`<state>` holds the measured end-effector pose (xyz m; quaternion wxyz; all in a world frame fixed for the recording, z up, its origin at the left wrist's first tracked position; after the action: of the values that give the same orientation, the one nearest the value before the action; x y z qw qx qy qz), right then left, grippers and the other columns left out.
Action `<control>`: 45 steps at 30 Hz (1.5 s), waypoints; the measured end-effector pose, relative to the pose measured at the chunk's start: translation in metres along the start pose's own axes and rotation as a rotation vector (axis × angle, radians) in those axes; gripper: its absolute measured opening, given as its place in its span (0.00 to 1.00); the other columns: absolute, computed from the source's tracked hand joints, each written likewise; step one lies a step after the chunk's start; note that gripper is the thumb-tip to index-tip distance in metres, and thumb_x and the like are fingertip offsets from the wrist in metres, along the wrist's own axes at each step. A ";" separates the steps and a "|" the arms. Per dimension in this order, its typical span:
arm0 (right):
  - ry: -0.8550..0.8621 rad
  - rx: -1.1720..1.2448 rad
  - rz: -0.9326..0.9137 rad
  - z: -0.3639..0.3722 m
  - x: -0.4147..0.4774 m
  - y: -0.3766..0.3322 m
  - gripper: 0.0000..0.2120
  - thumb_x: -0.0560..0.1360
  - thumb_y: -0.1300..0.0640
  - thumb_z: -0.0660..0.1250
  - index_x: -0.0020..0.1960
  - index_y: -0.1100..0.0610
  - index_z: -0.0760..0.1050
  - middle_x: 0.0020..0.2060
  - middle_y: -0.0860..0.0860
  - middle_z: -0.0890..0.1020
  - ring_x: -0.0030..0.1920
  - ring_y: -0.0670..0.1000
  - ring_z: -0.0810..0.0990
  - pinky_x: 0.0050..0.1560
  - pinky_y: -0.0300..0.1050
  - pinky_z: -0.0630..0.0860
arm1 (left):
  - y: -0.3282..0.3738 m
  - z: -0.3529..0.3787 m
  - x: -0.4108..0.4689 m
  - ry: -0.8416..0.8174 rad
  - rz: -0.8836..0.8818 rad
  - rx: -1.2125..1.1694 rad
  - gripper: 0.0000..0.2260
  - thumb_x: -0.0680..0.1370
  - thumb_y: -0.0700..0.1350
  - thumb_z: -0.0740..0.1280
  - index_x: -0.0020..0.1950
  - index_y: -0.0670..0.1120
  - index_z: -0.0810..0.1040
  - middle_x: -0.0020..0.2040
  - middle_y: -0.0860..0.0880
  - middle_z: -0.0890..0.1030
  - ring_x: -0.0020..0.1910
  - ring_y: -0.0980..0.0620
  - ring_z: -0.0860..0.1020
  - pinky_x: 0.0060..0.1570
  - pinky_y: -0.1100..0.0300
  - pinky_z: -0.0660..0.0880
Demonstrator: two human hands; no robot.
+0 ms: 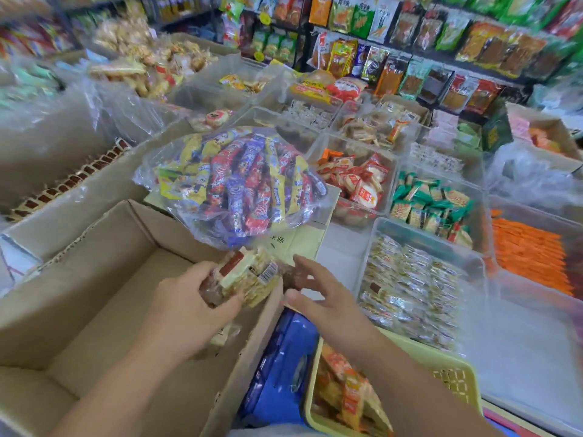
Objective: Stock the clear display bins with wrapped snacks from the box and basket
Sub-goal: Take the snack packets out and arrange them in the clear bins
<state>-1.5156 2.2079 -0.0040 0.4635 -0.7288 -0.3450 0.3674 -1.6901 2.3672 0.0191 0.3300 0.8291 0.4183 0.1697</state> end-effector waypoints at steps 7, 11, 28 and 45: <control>-0.105 0.473 0.070 -0.046 -0.040 0.000 0.25 0.72 0.33 0.68 0.67 0.40 0.76 0.60 0.45 0.82 0.60 0.48 0.82 0.51 0.56 0.84 | 0.119 0.037 -0.035 0.043 0.456 0.353 0.22 0.63 0.59 0.75 0.54 0.54 0.85 0.43 0.54 0.84 0.41 0.46 0.84 0.36 0.52 0.80; 0.002 0.617 0.142 -0.075 -0.062 0.038 0.08 0.79 0.51 0.68 0.54 0.53 0.83 0.51 0.59 0.85 0.55 0.57 0.84 0.56 0.61 0.82 | 0.166 0.081 -0.061 0.054 0.617 0.476 0.26 0.57 0.56 0.85 0.51 0.50 0.86 0.38 0.52 0.81 0.33 0.45 0.82 0.26 0.55 0.76; 0.172 0.637 -0.010 -0.180 -0.128 0.133 0.24 0.59 0.46 0.83 0.52 0.51 0.83 0.70 0.37 0.75 0.72 0.41 0.71 0.69 0.50 0.71 | 0.146 0.157 -0.076 -0.037 -0.069 0.057 0.12 0.74 0.54 0.78 0.41 0.56 0.75 0.29 0.57 0.69 0.28 0.59 0.69 0.30 0.57 0.63; 0.067 0.588 -0.126 -0.179 -0.129 0.121 0.14 0.75 0.56 0.73 0.60 0.46 0.80 0.73 0.33 0.68 0.73 0.35 0.65 0.62 0.37 0.76 | 0.135 0.226 -0.099 -0.352 -0.601 -0.692 0.41 0.56 0.53 0.87 0.66 0.44 0.79 0.56 0.40 0.86 0.54 0.36 0.85 0.59 0.34 0.79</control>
<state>-1.4067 1.9834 -0.0344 0.6875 -0.5522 -0.2530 0.3979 -1.5444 2.1378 -0.0524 0.6861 0.5296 0.4960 0.0531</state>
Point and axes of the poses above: each hand's wrist, its own x-axis towards the middle knuckle, its own z-axis out of the palm, y = z × x, the point moved 9 cm from there along x, towards the middle knuckle
